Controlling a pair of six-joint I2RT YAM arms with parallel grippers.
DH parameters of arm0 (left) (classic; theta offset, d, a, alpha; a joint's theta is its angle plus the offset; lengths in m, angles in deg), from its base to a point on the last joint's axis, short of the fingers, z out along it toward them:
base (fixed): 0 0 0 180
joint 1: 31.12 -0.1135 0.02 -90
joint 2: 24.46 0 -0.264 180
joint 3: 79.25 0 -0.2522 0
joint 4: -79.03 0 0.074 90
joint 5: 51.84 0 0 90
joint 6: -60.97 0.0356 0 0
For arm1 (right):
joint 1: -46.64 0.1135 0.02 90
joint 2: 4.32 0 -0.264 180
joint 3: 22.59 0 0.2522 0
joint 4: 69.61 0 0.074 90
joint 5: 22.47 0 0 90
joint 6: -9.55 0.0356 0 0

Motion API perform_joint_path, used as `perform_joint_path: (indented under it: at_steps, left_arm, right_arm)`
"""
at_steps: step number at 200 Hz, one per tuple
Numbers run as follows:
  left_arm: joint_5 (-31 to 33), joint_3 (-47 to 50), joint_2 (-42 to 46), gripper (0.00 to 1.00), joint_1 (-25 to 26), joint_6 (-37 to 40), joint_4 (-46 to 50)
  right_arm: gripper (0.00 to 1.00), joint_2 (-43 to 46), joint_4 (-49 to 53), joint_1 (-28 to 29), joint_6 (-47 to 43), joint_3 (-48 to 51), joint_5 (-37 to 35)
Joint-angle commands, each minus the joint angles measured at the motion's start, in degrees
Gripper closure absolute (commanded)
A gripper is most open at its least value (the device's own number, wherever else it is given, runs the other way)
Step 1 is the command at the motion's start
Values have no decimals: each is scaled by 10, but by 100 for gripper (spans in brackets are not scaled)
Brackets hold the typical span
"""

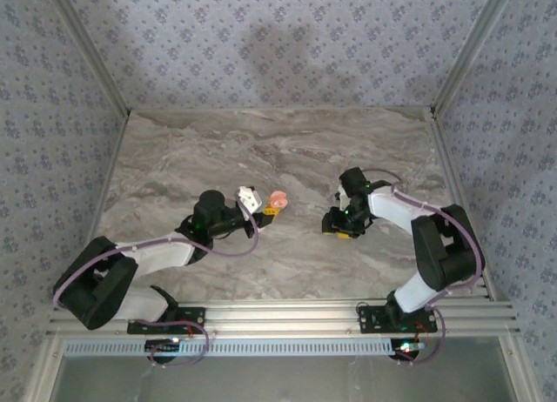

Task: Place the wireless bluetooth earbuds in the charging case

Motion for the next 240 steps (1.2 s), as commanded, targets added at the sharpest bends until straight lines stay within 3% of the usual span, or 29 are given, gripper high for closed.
perform_joint_path:
  at_steps: [1,111,176,240]
  left_arm:
    - [6,-2,14,81,2,9,4]
    - [19,11,47,81,-7,18,30]
    - [17,12,48,81,-10,18,30]
    - [15,9,41,81,-11,16,24]
  right_arm:
    - [51,-22,-13,-8,-5,-30,-10]
    - [54,-125,-1,-19,-61,-141,-43]
    - [54,-116,173,-11,-105,-232,-130]
    - [58,-188,218,7,-122,-311,-147]
